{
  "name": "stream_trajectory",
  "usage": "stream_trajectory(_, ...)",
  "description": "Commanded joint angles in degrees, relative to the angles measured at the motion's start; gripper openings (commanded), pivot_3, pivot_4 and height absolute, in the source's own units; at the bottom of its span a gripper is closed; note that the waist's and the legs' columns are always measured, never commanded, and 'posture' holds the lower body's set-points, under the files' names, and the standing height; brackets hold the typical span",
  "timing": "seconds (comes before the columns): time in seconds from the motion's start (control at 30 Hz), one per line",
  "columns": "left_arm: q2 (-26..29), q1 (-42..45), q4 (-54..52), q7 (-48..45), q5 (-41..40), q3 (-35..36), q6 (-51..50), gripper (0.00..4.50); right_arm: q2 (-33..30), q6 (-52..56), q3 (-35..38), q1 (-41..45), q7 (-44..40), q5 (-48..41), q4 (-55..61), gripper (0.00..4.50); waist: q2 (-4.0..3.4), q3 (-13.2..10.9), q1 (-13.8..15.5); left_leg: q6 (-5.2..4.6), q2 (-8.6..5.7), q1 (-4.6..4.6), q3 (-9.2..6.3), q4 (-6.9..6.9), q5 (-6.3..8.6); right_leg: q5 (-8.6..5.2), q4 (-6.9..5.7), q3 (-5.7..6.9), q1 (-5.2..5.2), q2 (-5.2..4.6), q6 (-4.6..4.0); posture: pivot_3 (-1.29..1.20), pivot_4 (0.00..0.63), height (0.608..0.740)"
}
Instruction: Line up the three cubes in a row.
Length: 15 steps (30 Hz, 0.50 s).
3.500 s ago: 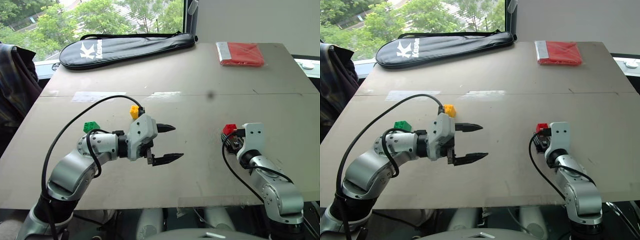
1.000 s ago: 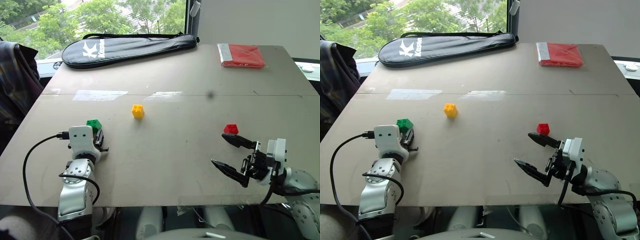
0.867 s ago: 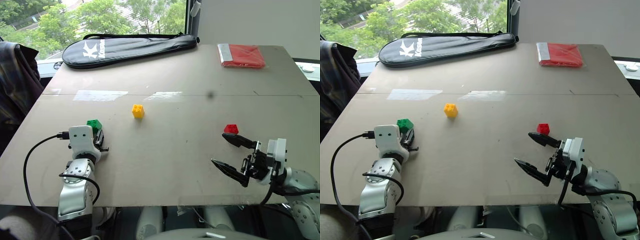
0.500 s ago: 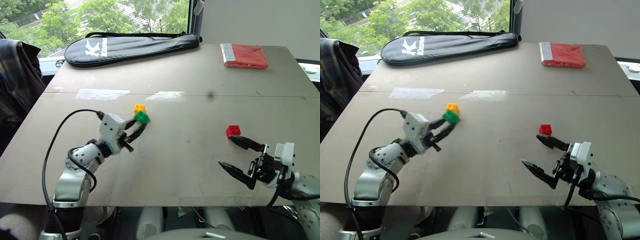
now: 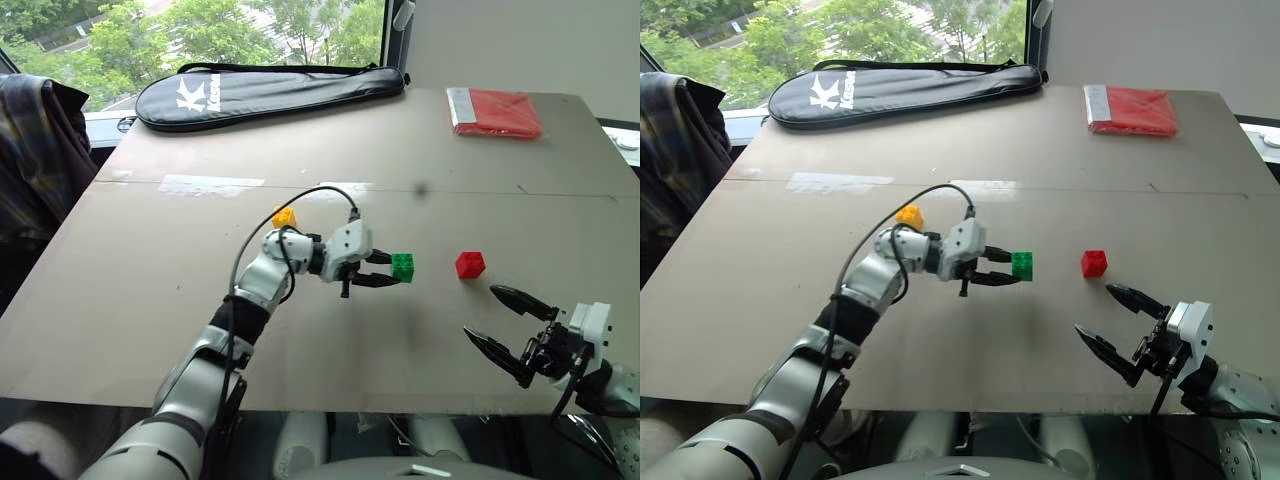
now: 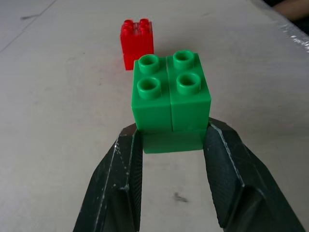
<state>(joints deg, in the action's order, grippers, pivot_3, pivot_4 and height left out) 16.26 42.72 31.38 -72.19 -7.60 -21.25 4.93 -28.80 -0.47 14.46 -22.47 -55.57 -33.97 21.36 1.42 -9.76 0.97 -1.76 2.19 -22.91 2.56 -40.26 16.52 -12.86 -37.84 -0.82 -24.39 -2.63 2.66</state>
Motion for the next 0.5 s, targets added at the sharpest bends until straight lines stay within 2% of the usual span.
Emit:
stream_trajectory(0.03,-3.6,4.4,8.0,1.8,3.2,-0.5,5.1,1.21,0.8,-2.5,2.2,-2.1,0.8,0.6,0.5,4.50,0.02,0.0,-0.1,0.00,0.00,-0.01,0.00,0.00,0.00,-0.01,0.02,0.00,0.00,0.00,0.01,0.00,0.150,0.708)
stream_trajectory(0.27,-8.6,8.8,20.1,4.3,7.2,0.0,10.1,1.21,2.6,-4.4,1.8,-3.4,2.5,1.7,0.8,4.50,0.02,0.0,-0.4,-0.06,0.02,0.00,0.01,0.00,0.04,-0.04,0.03,-0.03,-0.03,0.00,0.06,0.00,0.150,0.708)
stream_trajectory(0.5,-10.4,10.5,24.4,5.6,8.6,1.4,11.1,1.21,2.6,-4.8,2.1,-4.0,2.8,1.4,1.3,4.50,0.02,0.0,-0.2,-0.05,0.01,0.00,-0.02,-0.01,0.03,-0.11,-0.01,-0.01,-0.02,-0.01,0.18,0.00,0.150,0.708)
